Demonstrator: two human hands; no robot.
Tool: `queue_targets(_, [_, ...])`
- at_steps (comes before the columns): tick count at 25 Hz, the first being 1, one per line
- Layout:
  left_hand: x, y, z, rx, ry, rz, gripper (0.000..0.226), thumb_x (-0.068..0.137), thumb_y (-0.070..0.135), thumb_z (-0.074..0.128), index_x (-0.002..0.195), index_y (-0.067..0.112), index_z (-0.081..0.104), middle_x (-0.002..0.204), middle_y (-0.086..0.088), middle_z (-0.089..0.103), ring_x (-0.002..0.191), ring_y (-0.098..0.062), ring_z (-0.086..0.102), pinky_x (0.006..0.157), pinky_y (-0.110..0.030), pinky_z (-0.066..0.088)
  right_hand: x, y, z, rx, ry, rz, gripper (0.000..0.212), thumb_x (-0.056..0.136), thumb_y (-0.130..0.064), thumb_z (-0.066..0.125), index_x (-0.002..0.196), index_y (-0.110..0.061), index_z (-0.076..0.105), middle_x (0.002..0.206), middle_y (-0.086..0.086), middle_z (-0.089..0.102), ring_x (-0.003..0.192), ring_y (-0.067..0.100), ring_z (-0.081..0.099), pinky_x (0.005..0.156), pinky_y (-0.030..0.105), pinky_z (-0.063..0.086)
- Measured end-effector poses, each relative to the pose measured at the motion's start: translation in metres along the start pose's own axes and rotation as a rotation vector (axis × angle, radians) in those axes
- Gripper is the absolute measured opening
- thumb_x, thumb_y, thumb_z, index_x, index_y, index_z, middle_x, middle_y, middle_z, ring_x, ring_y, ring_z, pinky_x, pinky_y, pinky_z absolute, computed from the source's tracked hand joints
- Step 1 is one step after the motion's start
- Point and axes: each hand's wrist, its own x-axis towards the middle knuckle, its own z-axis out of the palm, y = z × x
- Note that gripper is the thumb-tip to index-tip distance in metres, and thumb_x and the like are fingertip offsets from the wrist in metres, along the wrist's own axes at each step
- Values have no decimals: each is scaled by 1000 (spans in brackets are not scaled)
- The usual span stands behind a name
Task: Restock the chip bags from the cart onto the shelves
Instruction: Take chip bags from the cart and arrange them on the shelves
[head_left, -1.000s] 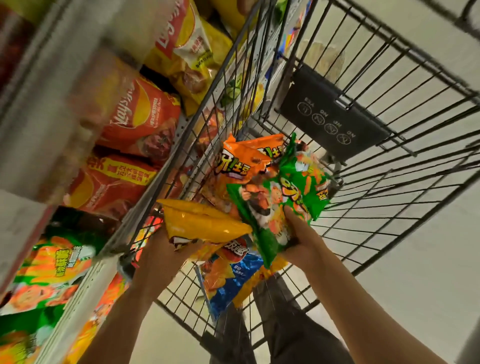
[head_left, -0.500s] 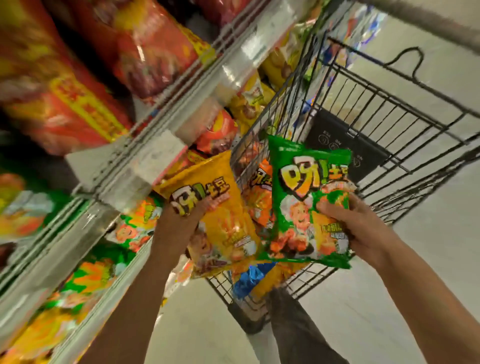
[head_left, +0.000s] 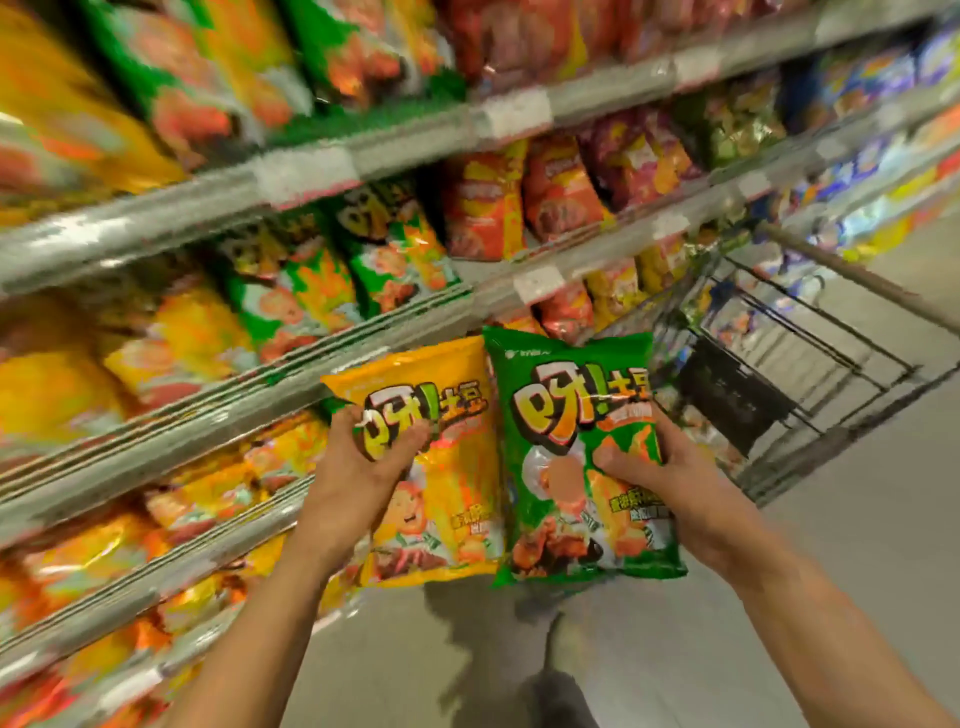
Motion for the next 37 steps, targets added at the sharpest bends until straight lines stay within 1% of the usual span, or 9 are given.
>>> queue_targets(3, [-43, 6, -66, -35, 110, 64, 62, 71, 69, 72, 119, 35, 52, 101, 12, 73, 87, -4, 69, 80, -28, 55, -12, -27, 65, -80, -100, -62, 70, 54, -41, 99, 116, -39, 66, 112, 6, 78, 98, 30, 77, 80, 44, 62])
queue_targets(6, [-75, 11, -123, -63, 285, 117, 51, 73, 67, 70, 111, 36, 56, 90, 24, 71, 79, 10, 65, 71, -18, 48, -17, -52, 119, -128, -219, -155, 60, 58, -33, 97, 111, -36, 69, 108, 8, 79, 92, 26, 78, 71, 37, 62])
queue_targets(11, [-119, 12, -192, -79, 531, 142, 49, 70, 77, 69, 107, 48, 58, 85, 16, 73, 74, -5, 67, 70, -31, 56, -25, -69, 186, -207, -324, -229, 54, 62, -26, 94, 110, -32, 71, 109, 10, 78, 102, 32, 74, 94, 50, 57])
queue_targets(16, [-135, 44, -241, -83, 630, 205, 30, 74, 69, 70, 97, 55, 55, 85, 20, 69, 70, -6, 65, 60, -34, 53, -31, -109, 227, -171, -458, -275, 61, 55, -40, 98, 110, -34, 72, 113, 9, 78, 103, 28, 75, 92, 44, 57])
queue_targets(19, [-131, 76, -258, -78, 681, 285, 42, 69, 72, 68, 97, 41, 60, 84, 17, 71, 68, -6, 67, 54, -33, 54, -35, -137, 239, -172, -467, -344, 77, 53, -44, 99, 122, -25, 68, 117, 9, 76, 105, 25, 75, 85, 38, 60])
queue_targets(22, [-121, 106, -268, -14, 706, 316, 52, 68, 76, 64, 99, 35, 60, 81, 12, 72, 64, -5, 66, 55, -37, 52, -32, -168, 244, -196, -477, -397, 60, 69, -33, 86, 125, -24, 66, 113, 4, 78, 104, 20, 75, 80, 30, 60])
queue_targets(29, [-68, 219, -289, 63, 742, 517, 58, 71, 80, 65, 99, 30, 58, 85, 2, 69, 75, -23, 66, 65, -44, 55, 8, -286, 247, -132, -493, -566, 52, 68, -29, 86, 117, -20, 69, 111, 10, 78, 99, 26, 77, 74, 37, 63])
queue_targets(34, [-9, 345, -310, 79, 829, 771, 22, 83, 54, 70, 87, 33, 61, 65, 26, 67, 56, 10, 59, 54, -17, 47, 55, -421, 248, -101, -517, -771, 47, 69, -28, 85, 112, -15, 73, 104, 6, 80, 93, 20, 78, 71, 30, 62])
queue_targets(37, [29, 399, -319, 22, 851, 825, 40, 78, 61, 68, 98, 27, 65, 67, 12, 68, 55, -12, 62, 57, -30, 51, 90, -489, 247, -104, -506, -795, 38, 72, -25, 83, 107, -13, 72, 97, 7, 81, 85, 21, 79, 66, 32, 62])
